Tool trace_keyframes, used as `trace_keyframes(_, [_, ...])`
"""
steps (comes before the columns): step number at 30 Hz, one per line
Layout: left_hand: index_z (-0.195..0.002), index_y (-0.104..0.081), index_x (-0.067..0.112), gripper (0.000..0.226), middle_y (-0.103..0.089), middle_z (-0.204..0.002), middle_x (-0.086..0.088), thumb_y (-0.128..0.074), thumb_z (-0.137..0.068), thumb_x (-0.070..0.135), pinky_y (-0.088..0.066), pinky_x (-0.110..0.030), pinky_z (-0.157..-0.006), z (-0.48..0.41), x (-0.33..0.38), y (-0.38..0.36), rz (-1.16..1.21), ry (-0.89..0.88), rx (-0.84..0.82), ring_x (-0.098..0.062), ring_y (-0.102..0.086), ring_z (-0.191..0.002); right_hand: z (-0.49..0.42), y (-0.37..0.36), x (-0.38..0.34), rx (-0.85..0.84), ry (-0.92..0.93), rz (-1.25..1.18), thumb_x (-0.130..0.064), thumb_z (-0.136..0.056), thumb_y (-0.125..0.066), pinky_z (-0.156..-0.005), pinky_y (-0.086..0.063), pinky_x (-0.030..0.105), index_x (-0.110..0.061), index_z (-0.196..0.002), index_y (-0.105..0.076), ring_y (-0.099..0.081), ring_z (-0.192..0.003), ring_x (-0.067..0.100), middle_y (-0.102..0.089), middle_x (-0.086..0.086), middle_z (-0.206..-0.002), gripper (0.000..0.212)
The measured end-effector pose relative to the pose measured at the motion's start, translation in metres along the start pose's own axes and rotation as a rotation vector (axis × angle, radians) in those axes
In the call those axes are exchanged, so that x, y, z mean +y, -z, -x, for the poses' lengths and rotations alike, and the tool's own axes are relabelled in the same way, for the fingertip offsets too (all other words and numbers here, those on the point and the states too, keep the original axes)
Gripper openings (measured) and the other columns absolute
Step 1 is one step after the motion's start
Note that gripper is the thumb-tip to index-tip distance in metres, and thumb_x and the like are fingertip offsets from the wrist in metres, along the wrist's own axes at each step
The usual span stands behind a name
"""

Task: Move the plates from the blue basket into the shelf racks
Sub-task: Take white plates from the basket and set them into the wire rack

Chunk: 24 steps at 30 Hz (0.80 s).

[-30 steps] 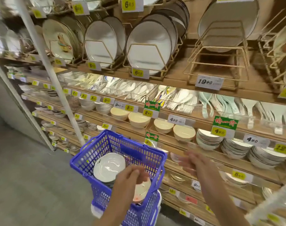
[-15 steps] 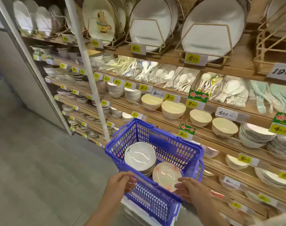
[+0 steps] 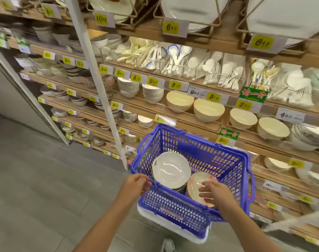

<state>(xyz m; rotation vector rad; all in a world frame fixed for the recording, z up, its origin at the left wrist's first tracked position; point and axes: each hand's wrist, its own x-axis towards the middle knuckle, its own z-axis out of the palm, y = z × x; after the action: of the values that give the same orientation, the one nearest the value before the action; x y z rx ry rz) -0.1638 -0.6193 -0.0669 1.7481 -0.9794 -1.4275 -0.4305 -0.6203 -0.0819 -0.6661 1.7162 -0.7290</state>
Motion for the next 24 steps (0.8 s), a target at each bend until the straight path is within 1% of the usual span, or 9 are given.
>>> trace_keyframes(4, [-0.094, -0.063, 0.004, 0.022, -0.068, -0.08, -0.008, -0.041, -0.097, 0.004, -0.046, -0.012, -0.047, -0.048, 0.016, -0.015, -0.076, 0.017, -0.076, -0.012, -0.061, -0.06, -0.041, -0.017, -0.006, 0.018, -0.052, 0.02, -0.012, -0.099, -0.045, -0.068, -0.046, 0.032, -0.002, -0.106, -0.059, -0.061, -0.08, 0.028, -0.065, 0.02, -0.098, 0.018])
trace_keyframes(8, [-0.092, -0.064, 0.01, 0.022, -0.067, -0.084, -0.007, -0.043, -0.095, 0.009, -0.048, -0.025, -0.057, -0.102, 0.024, -0.027, -0.197, 0.077, -0.085, -0.015, -0.058, -0.064, -0.091, -0.033, -0.005, 0.043, -0.147, -0.001, -0.006, -0.096, -0.044, -0.079, -0.052, 0.048, -0.005, -0.092, -0.057, -0.056, -0.076, 0.026, -0.056, 0.012, -0.085, 0.014])
trace_keyframes(11, [-0.083, -0.062, 0.016, 0.021, -0.067, -0.088, -0.008, -0.044, -0.093, 0.011, -0.048, -0.034, -0.068, -0.141, 0.026, -0.037, -0.307, 0.105, -0.079, -0.022, -0.06, -0.075, -0.126, -0.045, 0.0, 0.053, -0.213, 0.044, 0.0, -0.094, -0.043, -0.066, -0.044, 0.038, -0.002, -0.086, -0.058, -0.052, -0.075, 0.026, -0.052, 0.01, -0.08, 0.017])
trace_keyframes(14, [-0.087, -0.061, 0.011, 0.016, -0.066, -0.093, -0.008, -0.046, -0.09, 0.015, -0.047, -0.037, -0.08, -0.176, 0.02, -0.047, -0.497, 0.107, -0.071, -0.028, -0.06, -0.09, -0.154, -0.053, 0.008, 0.088, -0.264, 0.071, -0.007, -0.095, -0.045, -0.069, -0.039, 0.034, -0.005, -0.084, -0.056, -0.05, -0.085, 0.027, -0.053, 0.014, -0.09, 0.016])
trace_keyframes(16, [-0.082, -0.054, 0.012, 0.009, -0.06, -0.089, -0.008, -0.048, -0.087, 0.016, -0.045, -0.037, -0.076, -0.195, 0.015, -0.054, -0.579, 0.124, -0.103, -0.027, -0.056, -0.085, -0.167, -0.057, 0.01, 0.089, -0.297, 0.084, -0.012, -0.096, -0.047, -0.073, -0.042, 0.035, -0.006, -0.096, -0.052, -0.05, -0.093, 0.029, -0.052, 0.014, -0.103, 0.008])
trace_keyframes(17, [-0.084, -0.054, 0.012, 0.008, -0.06, -0.091, -0.01, -0.049, -0.087, 0.017, -0.044, -0.036, -0.073, -0.204, 0.011, -0.057, -0.613, 0.15, -0.119, -0.028, -0.056, -0.085, -0.173, -0.06, 0.011, 0.09, -0.31, 0.098, -0.012, -0.096, -0.049, -0.074, -0.042, 0.036, -0.007, -0.105, -0.051, -0.05, -0.094, 0.03, -0.051, 0.014, -0.105, 0.011])
trace_keyframes(20, [-0.11, -0.054, 0.007, 0.025, -0.057, -0.119, -0.018, -0.051, -0.089, 0.022, -0.042, -0.036, -0.085, -0.232, -0.001, -0.068, -0.719, 0.217, -0.174, -0.036, -0.054, -0.109, -0.19, -0.068, 0.014, 0.097, -0.314, 0.194, -0.008, -0.092, -0.051, -0.078, -0.045, 0.038, 0.002, -0.119, -0.053, -0.052, -0.092, 0.031, -0.053, 0.016, -0.105, 0.029])
trace_keyframes(22, [-0.123, -0.049, 0.005, 0.037, -0.05, -0.131, -0.02, -0.05, -0.09, 0.021, -0.039, -0.038, -0.097, -0.247, -0.009, -0.075, -0.756, 0.252, -0.217, -0.037, -0.048, -0.12, -0.197, -0.074, 0.015, 0.093, -0.31, 0.23, -0.01, -0.09, -0.054, -0.084, -0.045, 0.038, 0.003, -0.118, -0.055, -0.053, -0.1, 0.032, -0.055, 0.017, -0.109, 0.031])
trace_keyframes(24, [-0.132, -0.045, 0.004, 0.044, -0.05, -0.136, -0.018, -0.05, -0.091, 0.02, -0.036, -0.035, -0.096, -0.26, -0.015, -0.082, -0.757, 0.282, -0.264, -0.035, -0.047, -0.124, -0.202, -0.079, 0.014, 0.102, -0.317, 0.239, -0.013, -0.089, -0.054, -0.077, -0.04, 0.034, 0.001, -0.109, -0.059, -0.051, -0.093, 0.027, -0.057, 0.017, -0.104, 0.025])
